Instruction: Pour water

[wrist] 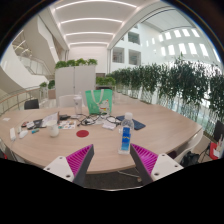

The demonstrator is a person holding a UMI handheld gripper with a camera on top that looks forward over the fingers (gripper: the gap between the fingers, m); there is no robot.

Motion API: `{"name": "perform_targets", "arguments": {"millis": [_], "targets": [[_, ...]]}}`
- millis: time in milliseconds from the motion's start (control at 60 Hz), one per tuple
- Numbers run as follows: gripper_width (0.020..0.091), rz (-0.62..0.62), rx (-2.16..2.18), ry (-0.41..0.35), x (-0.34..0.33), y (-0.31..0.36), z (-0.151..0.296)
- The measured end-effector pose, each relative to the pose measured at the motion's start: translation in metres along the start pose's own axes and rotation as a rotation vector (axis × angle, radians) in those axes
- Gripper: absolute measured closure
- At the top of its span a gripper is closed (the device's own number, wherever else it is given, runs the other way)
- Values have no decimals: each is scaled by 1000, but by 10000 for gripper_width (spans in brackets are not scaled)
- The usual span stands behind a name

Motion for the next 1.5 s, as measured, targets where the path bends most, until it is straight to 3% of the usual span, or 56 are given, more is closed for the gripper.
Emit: {"name": "perform_targets", "arguments": {"millis": [250,383,433,450,467,617,783,867,1033,1150,1250,1500], "targets": [[277,-44,67,-2,185,-54,8],[282,-30,39,-34,236,-63,19],[378,-25,14,-50,254,-63,27],[486,-25,2,-46,258,-63,27],[645,-29,-7,-38,262,-64,26],[662,-44,-2,-79,271,-65,31],[715,-11,75,14,277,-58,37],[716,15,37,11,268,-46,68],[715,-21,-219,-95,251,9,182],[717,-132,-555,-172,242,78,246],[717,-259,-904,-212,243,148,265],[718,-577,-1808,-198,299,280,225]]}}
Point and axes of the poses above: the point between the fingertips, and its own axes, seen from behind it with the camera up: y to the left, z up, x forward, the way the camera looks, the point moved 6 cm from there along -x, backward, against the way the camera looks, and after that the axes turned 12 degrees about y, right-handed, at the moved point
